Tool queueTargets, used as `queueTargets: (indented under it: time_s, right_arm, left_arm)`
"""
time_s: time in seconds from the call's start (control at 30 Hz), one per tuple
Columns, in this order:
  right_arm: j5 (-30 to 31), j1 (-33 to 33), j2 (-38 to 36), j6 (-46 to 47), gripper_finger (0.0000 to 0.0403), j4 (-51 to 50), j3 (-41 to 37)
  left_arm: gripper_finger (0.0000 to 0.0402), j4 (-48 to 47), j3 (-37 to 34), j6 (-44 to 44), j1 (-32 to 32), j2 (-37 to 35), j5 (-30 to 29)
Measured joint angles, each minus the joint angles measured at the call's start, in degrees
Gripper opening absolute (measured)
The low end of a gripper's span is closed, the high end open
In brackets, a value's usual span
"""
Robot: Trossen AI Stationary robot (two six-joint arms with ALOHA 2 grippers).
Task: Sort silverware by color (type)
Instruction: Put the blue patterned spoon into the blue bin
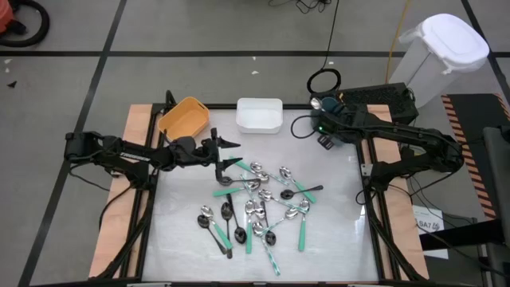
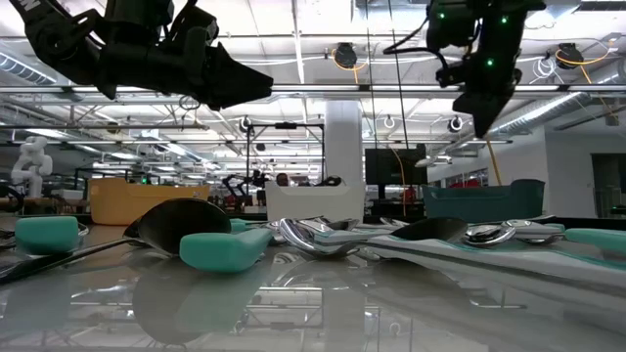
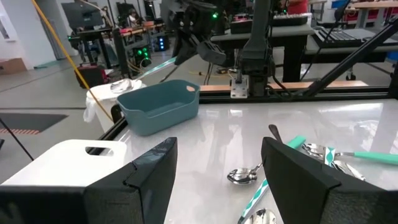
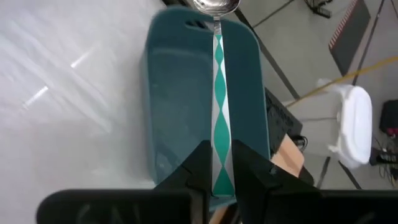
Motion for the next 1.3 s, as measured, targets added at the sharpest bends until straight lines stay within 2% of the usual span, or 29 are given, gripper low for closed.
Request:
queueTargets:
  time_s: [0.2, 0.37, 0.5, 0.7, 0.9, 1.3]
  right_arm:
    - [0.0, 0.0, 0.0, 4.2, 0.0038, -5.2, 0.0]
    - [-0.5, -0.3, 0.0, 4.0, 0.0038, -5.0, -2.0]
    - [-4.0, -1.4, 0.0, 2.3, 0.0038, -2.1, -5.3]
    - [-5.0, -3.5, 0.0, -0.7, 0.0038, 3.5, -9.7]
    - [-7.9, -6.1, 0.0, -2.3, 0.0038, 7.3, -11.8]
    - [-9.5, -8.3, 0.0, -3.9, 0.0038, 11.9, -14.5]
  left_arm:
    - [0.0234, 0.0, 0.0, -0.4, 0.0, 0.0, 0.0]
    - [0.0234, 0.0, 0.0, -0.4, 0.0, 0.0, 0.0]
    - [0.0234, 0.0, 0.0, -0.7, 0.0, 0.0, 0.0]
    - [0.0234, 0.0, 0.0, -1.0, 0.0, 0.0, 0.0]
    - [0.0234, 0.1, 0.0, -1.3, 0.0, 0.0, 0.0]
    - [0.0234, 0.3, 0.0, -1.5, 0.0, 0.0, 0.0]
